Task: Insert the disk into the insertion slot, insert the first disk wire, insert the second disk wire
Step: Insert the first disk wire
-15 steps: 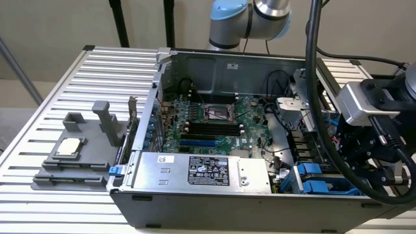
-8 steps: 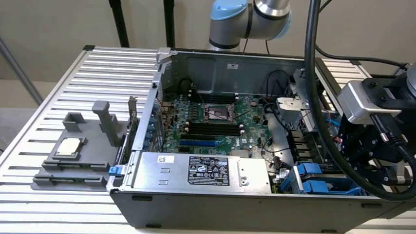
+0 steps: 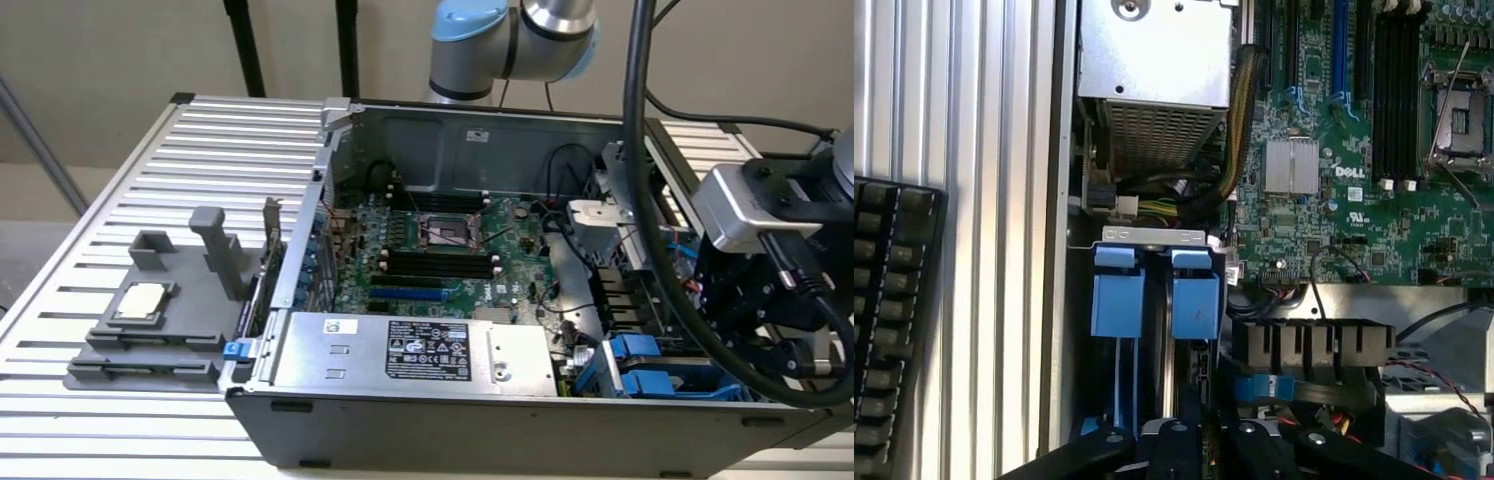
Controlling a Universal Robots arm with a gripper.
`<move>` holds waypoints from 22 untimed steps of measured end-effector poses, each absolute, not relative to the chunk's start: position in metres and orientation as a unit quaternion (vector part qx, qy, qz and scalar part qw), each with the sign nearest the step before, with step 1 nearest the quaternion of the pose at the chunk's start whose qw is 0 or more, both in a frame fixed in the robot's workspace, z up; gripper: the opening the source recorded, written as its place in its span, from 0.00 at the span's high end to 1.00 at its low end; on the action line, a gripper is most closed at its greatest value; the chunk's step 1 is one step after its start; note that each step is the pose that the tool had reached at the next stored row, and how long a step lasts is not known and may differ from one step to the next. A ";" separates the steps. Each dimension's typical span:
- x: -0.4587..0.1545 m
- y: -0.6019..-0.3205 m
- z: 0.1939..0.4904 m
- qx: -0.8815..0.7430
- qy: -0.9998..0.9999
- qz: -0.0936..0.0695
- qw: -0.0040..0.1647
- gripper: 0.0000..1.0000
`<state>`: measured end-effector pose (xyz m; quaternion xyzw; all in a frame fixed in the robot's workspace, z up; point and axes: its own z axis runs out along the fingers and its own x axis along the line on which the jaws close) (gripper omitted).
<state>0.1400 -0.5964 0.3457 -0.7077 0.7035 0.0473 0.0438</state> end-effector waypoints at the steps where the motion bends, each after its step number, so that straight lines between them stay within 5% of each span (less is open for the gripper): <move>1: 0.140 -0.596 0.346 -0.708 0.703 0.047 0.044 0.84; 22: 0.143 -0.595 0.343 -0.708 0.703 0.045 0.046 0.84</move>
